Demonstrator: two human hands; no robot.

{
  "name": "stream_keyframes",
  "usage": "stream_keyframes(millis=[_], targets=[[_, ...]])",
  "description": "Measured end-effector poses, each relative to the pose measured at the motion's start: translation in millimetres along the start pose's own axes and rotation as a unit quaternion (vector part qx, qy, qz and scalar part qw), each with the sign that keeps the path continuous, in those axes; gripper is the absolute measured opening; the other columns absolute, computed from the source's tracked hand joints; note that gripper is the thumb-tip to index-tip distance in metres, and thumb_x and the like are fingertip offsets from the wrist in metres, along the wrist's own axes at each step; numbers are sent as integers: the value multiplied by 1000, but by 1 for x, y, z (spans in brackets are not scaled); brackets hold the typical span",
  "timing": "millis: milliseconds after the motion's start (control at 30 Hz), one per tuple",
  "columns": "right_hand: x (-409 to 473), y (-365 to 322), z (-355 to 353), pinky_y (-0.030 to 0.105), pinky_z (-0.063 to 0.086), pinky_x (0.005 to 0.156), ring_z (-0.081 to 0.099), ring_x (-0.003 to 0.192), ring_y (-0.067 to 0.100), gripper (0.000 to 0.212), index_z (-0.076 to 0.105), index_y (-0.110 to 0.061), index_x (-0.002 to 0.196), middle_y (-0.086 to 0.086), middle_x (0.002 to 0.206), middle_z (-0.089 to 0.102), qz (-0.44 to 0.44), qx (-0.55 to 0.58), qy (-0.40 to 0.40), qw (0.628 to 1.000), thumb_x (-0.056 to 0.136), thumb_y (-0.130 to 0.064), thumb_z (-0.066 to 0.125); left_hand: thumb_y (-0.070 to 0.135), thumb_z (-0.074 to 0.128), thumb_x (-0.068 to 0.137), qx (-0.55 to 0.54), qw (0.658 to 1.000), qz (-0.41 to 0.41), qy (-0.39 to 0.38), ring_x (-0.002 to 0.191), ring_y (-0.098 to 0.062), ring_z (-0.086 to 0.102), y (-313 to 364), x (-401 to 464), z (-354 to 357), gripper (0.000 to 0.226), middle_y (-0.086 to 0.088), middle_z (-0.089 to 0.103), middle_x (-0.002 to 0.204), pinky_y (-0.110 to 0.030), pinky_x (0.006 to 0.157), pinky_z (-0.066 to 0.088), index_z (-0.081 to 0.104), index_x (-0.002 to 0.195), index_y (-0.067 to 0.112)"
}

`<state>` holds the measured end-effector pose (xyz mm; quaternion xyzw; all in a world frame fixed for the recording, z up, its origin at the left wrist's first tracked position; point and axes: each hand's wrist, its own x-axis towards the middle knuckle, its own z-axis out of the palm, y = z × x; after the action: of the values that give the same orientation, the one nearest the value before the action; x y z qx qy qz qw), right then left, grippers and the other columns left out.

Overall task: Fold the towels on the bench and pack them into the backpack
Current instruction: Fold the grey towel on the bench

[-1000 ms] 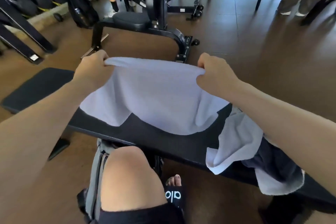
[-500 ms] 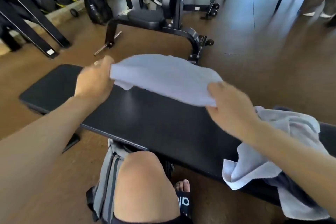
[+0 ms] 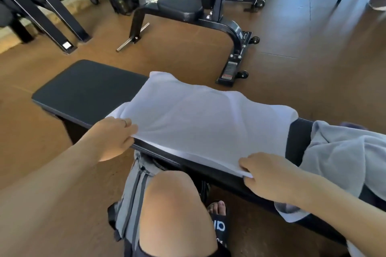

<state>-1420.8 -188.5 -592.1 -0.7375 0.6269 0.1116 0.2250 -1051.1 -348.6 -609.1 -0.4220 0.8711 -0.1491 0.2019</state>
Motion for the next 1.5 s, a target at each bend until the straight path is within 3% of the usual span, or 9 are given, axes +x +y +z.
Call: stream_keyframes(millis=[233,367,467,633,733,900,1167,1333,1500], targets=[[9,-22,-60,27,44,88,53,100,12,39,57,-28,121,-7,114,59,-17,-32,-173,984,92,-54,53,63,45,94,-271,960,-50,-41,86,-3,55,-7,-11,-33,18,22,50,98,-24,81,42,40,109,53],[68,-42,-67,30,41,86,53,107,19,39,51,-26,132,-1,125,56,-25,82,11,996,98,-44,50,61,40,97,-385,912,-143,24,121,-18,52,-11,23,-31,48,9,47,138,-41,102,44,42,141,40],[115,-61,-54,39,38,104,42,131,27,53,32,-30,149,4,143,43,-83,64,138,985,100,-45,43,42,39,105,-361,899,-247,9,137,-32,38,-11,48,-18,50,-7,33,154,-46,104,41,29,152,28],[169,-99,-14,46,4,122,2,152,27,61,6,-35,157,6,166,2,-82,1,154,985,102,-55,24,7,43,100,-374,848,-372,-44,103,-32,51,-32,63,3,31,-17,46,129,-38,81,45,45,131,5],[180,-106,16,49,1,121,6,152,29,62,17,-33,156,7,166,8,-56,-1,207,977,99,-56,25,26,51,100,-397,852,-337,-56,77,-19,50,-46,62,10,23,-5,52,97,-31,62,42,46,115,10],[183,-103,20,48,2,122,10,152,28,62,22,-34,156,6,165,13,-57,0,236,970,98,-57,24,36,51,100,-367,887,-267,-90,88,-25,58,-53,58,5,28,-8,62,99,-35,71,46,58,102,9],[183,-104,20,48,2,122,8,152,28,63,18,-36,156,6,166,10,-59,4,245,968,98,-58,21,27,44,101,-312,856,-412,-32,71,-30,58,-79,47,27,22,-15,56,90,-36,55,44,42,109,7],[183,-103,18,48,-2,122,1,153,27,63,10,-36,157,5,166,3,-61,1,235,970,98,-58,17,29,42,104,-364,878,-306,49,115,-35,54,-64,78,21,43,-14,50,136,-48,90,50,38,146,21],[184,-104,19,48,0,122,3,153,27,64,11,-36,157,6,166,5,-61,0,237,970,97,-59,16,39,27,108,-304,937,-168,41,153,-26,13,-35,119,15,52,-4,15,168,-42,124,13,22,159,32]])
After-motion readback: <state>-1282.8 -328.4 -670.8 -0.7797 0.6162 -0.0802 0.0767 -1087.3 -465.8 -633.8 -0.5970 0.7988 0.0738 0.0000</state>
